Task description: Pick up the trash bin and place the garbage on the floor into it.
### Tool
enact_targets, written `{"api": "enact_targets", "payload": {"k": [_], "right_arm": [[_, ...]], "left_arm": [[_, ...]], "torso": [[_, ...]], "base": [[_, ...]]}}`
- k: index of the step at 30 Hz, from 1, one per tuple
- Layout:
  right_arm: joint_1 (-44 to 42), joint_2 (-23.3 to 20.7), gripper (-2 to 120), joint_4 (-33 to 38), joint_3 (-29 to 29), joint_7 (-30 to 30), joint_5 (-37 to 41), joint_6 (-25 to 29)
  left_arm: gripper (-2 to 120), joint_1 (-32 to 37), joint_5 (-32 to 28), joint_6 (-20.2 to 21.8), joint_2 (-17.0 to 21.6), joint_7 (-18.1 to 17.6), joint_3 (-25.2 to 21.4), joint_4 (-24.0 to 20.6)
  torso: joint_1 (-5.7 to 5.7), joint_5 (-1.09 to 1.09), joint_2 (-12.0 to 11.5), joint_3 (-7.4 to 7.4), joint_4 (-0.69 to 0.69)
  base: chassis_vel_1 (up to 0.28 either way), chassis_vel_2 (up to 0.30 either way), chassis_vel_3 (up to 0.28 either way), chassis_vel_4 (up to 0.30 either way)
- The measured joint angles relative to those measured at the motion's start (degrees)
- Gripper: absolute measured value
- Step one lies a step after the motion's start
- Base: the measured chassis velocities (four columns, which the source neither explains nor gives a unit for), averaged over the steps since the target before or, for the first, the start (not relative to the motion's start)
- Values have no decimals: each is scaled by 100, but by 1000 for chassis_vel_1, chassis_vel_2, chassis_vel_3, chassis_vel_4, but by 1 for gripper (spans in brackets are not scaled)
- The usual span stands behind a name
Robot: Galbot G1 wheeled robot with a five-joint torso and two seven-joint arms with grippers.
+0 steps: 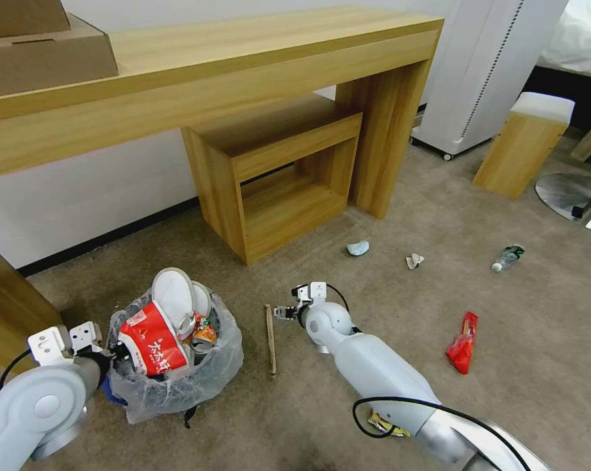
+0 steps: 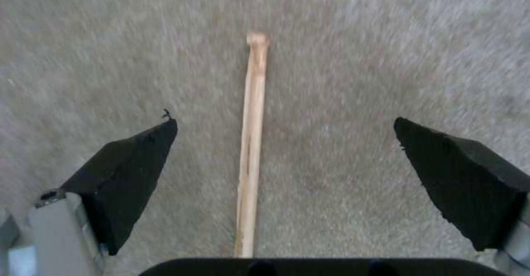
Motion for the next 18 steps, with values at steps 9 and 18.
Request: {"api": "enact_targets", "payload": {"k": [9, 18], "right_arm": [[-104, 255, 100, -481, -114, -225, -333, 113], [-270, 365, 100, -797, -182, -413, -853, 237]], "left_arm": [[0, 18, -65, -8, 50, -26, -64, -12], [0, 23, -34, -11, 6, -33, -40, -16]], "torso": [[0, 0, 0, 0, 0], [0, 0, 0, 0, 0]], "base": [[0, 0, 0, 0], [0, 0, 0, 0]]}}
